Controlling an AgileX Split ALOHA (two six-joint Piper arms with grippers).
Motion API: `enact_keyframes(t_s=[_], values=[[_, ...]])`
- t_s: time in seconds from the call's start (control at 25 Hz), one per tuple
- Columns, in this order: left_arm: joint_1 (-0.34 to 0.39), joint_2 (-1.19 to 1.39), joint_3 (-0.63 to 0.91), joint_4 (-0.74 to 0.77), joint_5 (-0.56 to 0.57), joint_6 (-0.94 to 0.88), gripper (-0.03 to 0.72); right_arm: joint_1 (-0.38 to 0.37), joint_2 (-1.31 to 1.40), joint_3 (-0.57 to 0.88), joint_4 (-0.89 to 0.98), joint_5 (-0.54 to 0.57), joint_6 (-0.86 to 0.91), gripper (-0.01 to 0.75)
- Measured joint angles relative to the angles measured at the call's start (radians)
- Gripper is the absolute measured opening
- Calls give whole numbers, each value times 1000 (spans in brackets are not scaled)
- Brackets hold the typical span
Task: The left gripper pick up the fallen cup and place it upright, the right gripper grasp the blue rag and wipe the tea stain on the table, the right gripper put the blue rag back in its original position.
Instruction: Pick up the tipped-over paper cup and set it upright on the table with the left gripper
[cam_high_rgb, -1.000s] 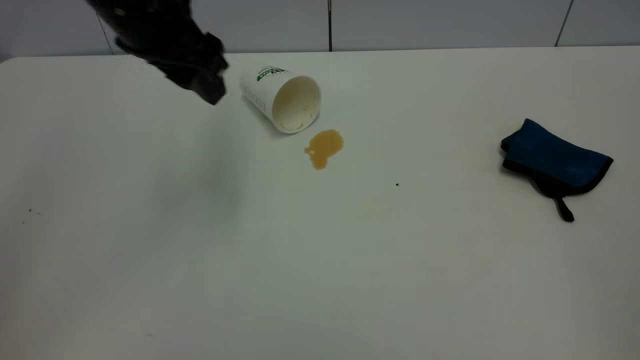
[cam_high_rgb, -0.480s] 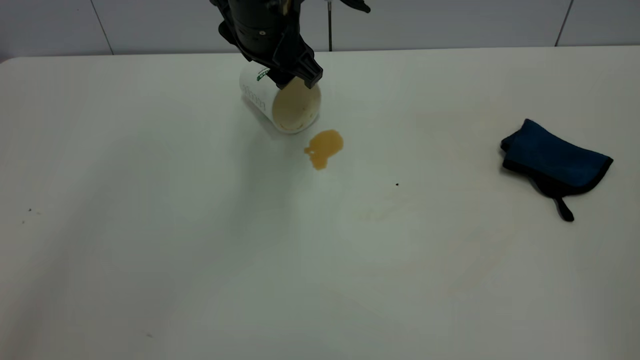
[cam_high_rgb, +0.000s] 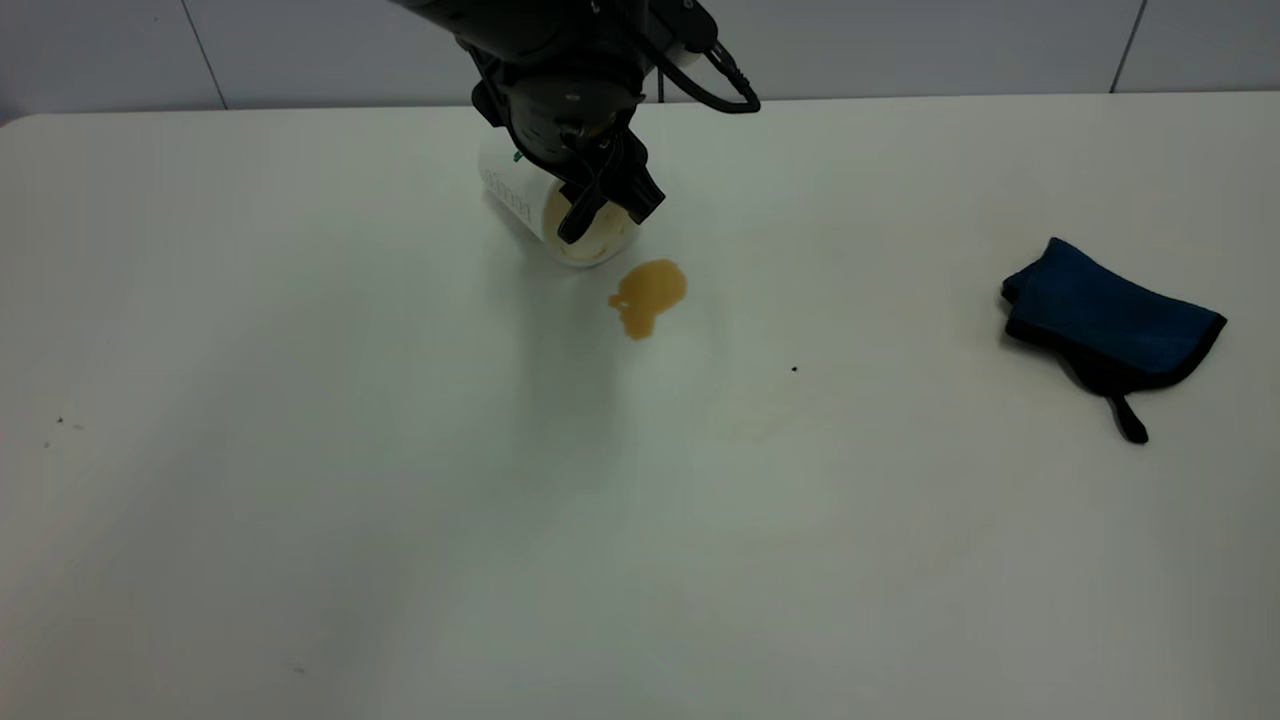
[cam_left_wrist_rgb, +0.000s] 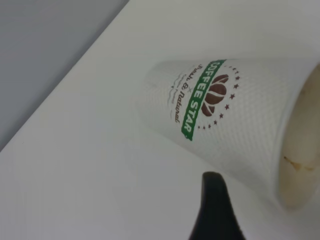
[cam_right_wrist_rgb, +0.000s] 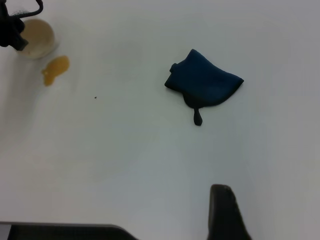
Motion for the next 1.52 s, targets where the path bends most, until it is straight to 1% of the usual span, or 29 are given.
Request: enact_keyframes(t_s=[0.12, 0.36, 0.64, 0.76, 0.88, 1.04, 1.12, 1.2, 1.28, 1.36, 1.44, 1.52], values=[[0, 24, 0, 60, 6, -63, 562, 0, 0, 0, 0, 0, 0, 491], [0, 77, -5, 239, 2, -221, 562, 0, 0, 0, 0, 0, 0, 491], [0, 137, -43, 417, 18, -379, 559, 0, 0, 0, 0, 0, 0, 491], [0, 155, -47, 451, 49, -432, 538, 0, 0, 0, 0, 0, 0, 491], [3, 160, -51, 455, 75, -458, 501, 0, 0, 0, 0, 0, 0, 491], [18, 168, -52, 464, 85, -477, 433, 0, 0, 0, 0, 0, 0, 491], [31, 177, -52, 465, 87, -483, 374, 0, 0, 0, 0, 0, 0, 491], [43, 180, -52, 465, 89, -484, 282, 0, 0, 0, 0, 0, 0, 491], [51, 180, -52, 465, 100, -481, 145, 0, 0, 0, 0, 0, 0, 491], [52, 180, -52, 465, 124, -460, 50, 0, 0, 0, 0, 0, 0, 491], [52, 165, -52, 443, 129, -398, 19, 0, 0, 0, 0, 0, 0, 491], [52, 127, -52, 358, 129, -300, 9, 0, 0, 0, 0, 0, 0, 491]])
